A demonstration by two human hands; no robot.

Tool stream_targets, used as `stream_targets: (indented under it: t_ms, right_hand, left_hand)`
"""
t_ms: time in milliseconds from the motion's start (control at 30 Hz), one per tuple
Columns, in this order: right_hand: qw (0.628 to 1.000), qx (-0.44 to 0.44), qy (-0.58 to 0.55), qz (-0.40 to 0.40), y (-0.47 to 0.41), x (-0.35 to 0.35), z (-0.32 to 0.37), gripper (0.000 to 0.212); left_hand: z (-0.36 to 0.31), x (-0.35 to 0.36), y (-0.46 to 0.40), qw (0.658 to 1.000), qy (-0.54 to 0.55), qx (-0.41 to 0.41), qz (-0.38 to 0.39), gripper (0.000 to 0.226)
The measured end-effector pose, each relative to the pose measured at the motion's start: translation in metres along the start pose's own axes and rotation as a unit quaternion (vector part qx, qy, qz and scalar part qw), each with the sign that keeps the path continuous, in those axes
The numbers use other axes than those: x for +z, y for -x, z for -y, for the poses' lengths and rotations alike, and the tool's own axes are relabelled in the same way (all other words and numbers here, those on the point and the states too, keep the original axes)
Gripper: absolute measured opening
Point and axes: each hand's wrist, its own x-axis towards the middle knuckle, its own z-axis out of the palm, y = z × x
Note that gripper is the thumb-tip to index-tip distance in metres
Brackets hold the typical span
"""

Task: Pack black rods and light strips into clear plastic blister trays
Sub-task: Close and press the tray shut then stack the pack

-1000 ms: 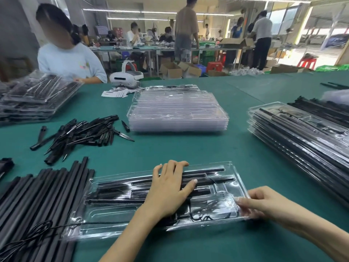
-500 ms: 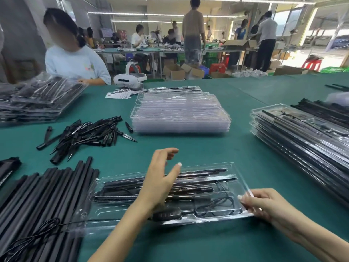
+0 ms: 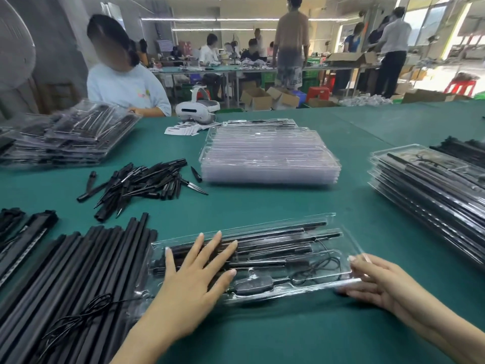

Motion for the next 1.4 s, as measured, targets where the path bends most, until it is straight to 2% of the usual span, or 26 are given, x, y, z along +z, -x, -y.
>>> stream_targets:
  t_ms: [200, 267, 333, 433, 467, 567, 667, 700, 733, 800, 833, 867, 900, 967, 1000, 1033, 1067, 1100, 1133, 1200, 1267, 1400]
  right_hand:
    - [0.995, 0.011, -0.071, -0.067, -0.007, 0.012, 0.001, 0.017]
    - [0.995, 0.011, -0.078, -0.065, -0.009, 0.013, 0.001, 0.018]
    - [0.994, 0.012, -0.082, -0.067, -0.01, 0.013, 0.001, 0.019]
    - [0.993, 0.018, -0.083, -0.077, -0.011, 0.012, 0.0, 0.021]
    - [0.994, 0.018, -0.079, -0.076, -0.011, 0.012, -0.001, 0.021]
    - [0.995, 0.013, -0.072, -0.072, -0.012, 0.012, -0.003, 0.02]
    - [0.997, 0.011, -0.058, -0.059, -0.009, 0.011, -0.001, 0.019]
    - [0.997, 0.013, -0.048, -0.055, -0.008, 0.01, 0.001, 0.019]
    - [0.998, 0.014, -0.031, -0.055, -0.007, 0.009, 0.002, 0.019]
    - [0.996, -0.001, 0.051, -0.069, -0.005, 0.002, 0.003, 0.022]
    - [0.989, -0.018, 0.126, -0.076, -0.004, 0.0, 0.005, 0.024]
    - [0.972, -0.038, 0.218, -0.082, -0.002, -0.003, 0.007, 0.028]
    - [0.942, -0.063, 0.317, -0.09, -0.002, -0.007, 0.009, 0.033]
    - [0.854, -0.118, 0.491, -0.125, -0.007, -0.016, 0.01, 0.05]
    - [0.81, -0.163, 0.54, -0.162, -0.011, -0.021, 0.01, 0.057]
    - [0.775, -0.214, 0.563, -0.193, -0.013, -0.02, 0.012, 0.053]
    - [0.76, -0.256, 0.56, -0.209, -0.012, -0.014, 0.016, 0.049]
    - [0.765, -0.286, 0.538, -0.207, -0.008, -0.001, 0.022, 0.044]
    - [0.776, -0.315, 0.514, -0.185, -0.003, 0.015, 0.028, 0.038]
    - [0.789, -0.372, 0.482, -0.09, 0.009, 0.053, 0.037, 0.034]
    - [0.76, -0.418, 0.497, 0.012, 0.023, 0.095, 0.037, 0.042]
    - [0.673, -0.47, 0.554, 0.136, 0.031, 0.161, 0.022, 0.052]
  left_hand:
    - [-0.002, 0.009, 0.0, 0.999, -0.007, -0.001, -0.037, 0.055]
    - [-0.002, 0.004, 0.004, 0.998, 0.041, 0.026, -0.034, 0.059]
    - [-0.006, -0.011, 0.012, 0.986, 0.155, 0.033, -0.058, 0.057]
    - [-0.015, -0.029, 0.04, 0.933, 0.306, 0.012, -0.188, 0.023]
    - [-0.017, -0.03, 0.051, 0.912, 0.346, -0.006, -0.22, 0.021]
    - [-0.012, -0.023, 0.081, 0.839, 0.476, -0.103, -0.242, 0.011]
    - [0.002, -0.007, 0.1, 0.776, 0.509, -0.246, -0.28, 0.02]
    - [0.005, -0.006, 0.103, 0.781, 0.486, -0.259, -0.296, 0.021]
    - [0.008, -0.006, 0.106, 0.804, 0.438, -0.25, -0.315, 0.027]
    - [0.013, -0.01, 0.113, 0.897, 0.261, -0.179, -0.309, 0.051]
    - [0.016, -0.015, 0.116, 0.929, 0.179, -0.15, -0.286, 0.064]
    - [0.02, -0.015, 0.117, 0.946, 0.128, -0.134, -0.267, 0.07]
    - [0.021, -0.016, 0.117, 0.951, 0.101, -0.131, -0.26, 0.073]
    - [0.021, -0.017, 0.115, 0.946, 0.109, -0.136, -0.273, 0.061]
    - [0.023, -0.015, 0.114, 0.942, 0.131, -0.141, -0.273, 0.049]
    - [0.025, -0.014, 0.113, 0.938, 0.157, -0.146, -0.271, 0.049]
    - [0.028, -0.011, 0.113, 0.934, 0.172, -0.145, -0.277, 0.056]
    - [0.032, -0.009, 0.114, 0.932, 0.169, -0.149, -0.283, 0.054]
    - [0.037, -0.009, 0.113, 0.937, 0.133, -0.152, -0.286, 0.048]
    - [0.041, -0.015, 0.11, 0.95, 0.029, -0.184, -0.252, 0.055]
    - [0.046, -0.018, 0.106, 0.952, -0.044, -0.192, -0.234, 0.055]
    - [0.053, -0.016, 0.104, 0.961, 0.028, -0.15, -0.23, 0.03]
